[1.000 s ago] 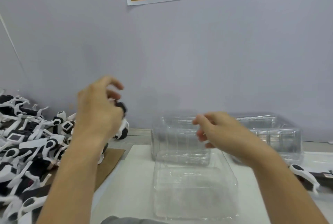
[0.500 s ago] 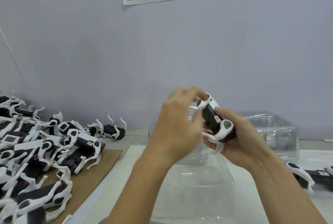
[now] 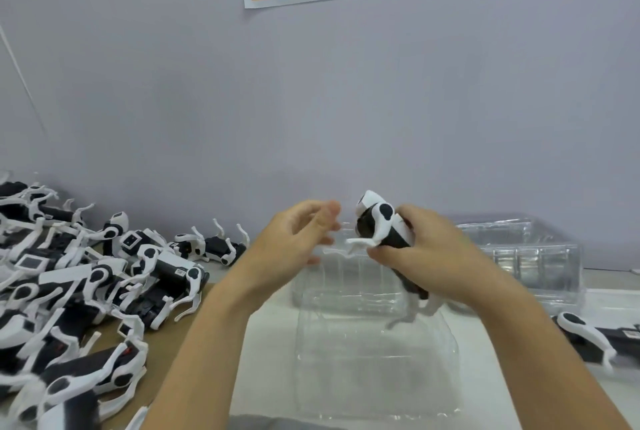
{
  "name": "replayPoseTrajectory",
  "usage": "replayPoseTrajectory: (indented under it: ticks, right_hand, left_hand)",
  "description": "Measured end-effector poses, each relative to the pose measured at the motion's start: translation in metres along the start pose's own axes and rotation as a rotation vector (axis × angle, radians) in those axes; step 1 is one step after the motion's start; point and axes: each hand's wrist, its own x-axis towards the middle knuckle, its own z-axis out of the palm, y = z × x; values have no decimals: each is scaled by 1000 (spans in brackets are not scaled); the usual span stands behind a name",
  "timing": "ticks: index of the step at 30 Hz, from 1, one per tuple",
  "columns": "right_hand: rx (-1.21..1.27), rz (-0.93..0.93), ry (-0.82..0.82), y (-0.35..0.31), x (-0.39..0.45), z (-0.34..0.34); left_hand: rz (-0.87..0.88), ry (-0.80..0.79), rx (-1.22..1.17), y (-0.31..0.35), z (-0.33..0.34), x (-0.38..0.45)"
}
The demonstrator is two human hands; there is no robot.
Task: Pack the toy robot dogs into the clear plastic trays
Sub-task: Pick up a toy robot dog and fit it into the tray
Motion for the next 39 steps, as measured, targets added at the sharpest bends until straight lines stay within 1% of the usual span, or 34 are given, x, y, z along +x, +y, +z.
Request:
replayPoseTrajectory:
  ticks: [1,2,4,5,6,7,9,10,13,17,21,23,25,27,30,31,32,34,35,39]
  right_hand:
    - [-94,-49,16,0,1,-6]
    - [-150,-76,4,0,0,-10]
    - [-157,-57,-55,1,-1,-12]
    - [-148,-50,-75,1,-1,-9]
    - [-158,-67,-87,1,0,-2]
    - [-181,-91,-106,2,1,7]
    - [-235,-129,-162,8,1,29]
    - [-273,-120,-196,14,1,40]
    - [-337,-6,-278,27,-3,58]
    - [-419,21,-232,29,-1,58]
    - [-426,54,-219,28,-2,66]
    - [-474,31,-222,26,-4,67]
    - [-510,-24,-272,24,-4,61]
    - [-455,-57,-279,21,-2,49]
    - [-222,-173,-98,16,2,42]
    - [-183,-188,-81,15,1,47]
    - [-186,-177,-112,14,0,55]
    - [-259,-117,-210,18,-4,76]
    - [-300,-89,-234,20,-4,85]
    - [-354,-72,-199,28,0,96]
  left_hand:
    - [-55,19,62,-8,-4,0]
    - [-101,11,179,-16,-8,1]
    - [-198,-98,470,-36,-11,2]
    - [-253,-164,564,-45,-10,1]
    - [-311,-215,608,-52,-9,1]
    - [-365,-243,598,-57,-7,0]
    - [-420,-256,505,-61,-3,-2]
    - [-434,-257,472,-63,-2,-2]
    - [-454,-260,467,-64,-3,-2]
    - [-453,-289,447,-63,-1,-2]
    - [-434,-299,496,-65,2,0]
    - [-434,-294,496,-66,3,1]
    - [-434,-296,498,-66,3,1]
    - [-435,-298,492,-66,1,1]
    - [-445,-299,481,-66,1,1]
    - [-446,-300,480,-65,1,1]
    - [-446,-300,482,-65,1,0]
    - [-445,-297,500,-65,2,0]
    - [-447,-296,511,-65,2,0]
    - [-450,-295,505,-64,1,0]
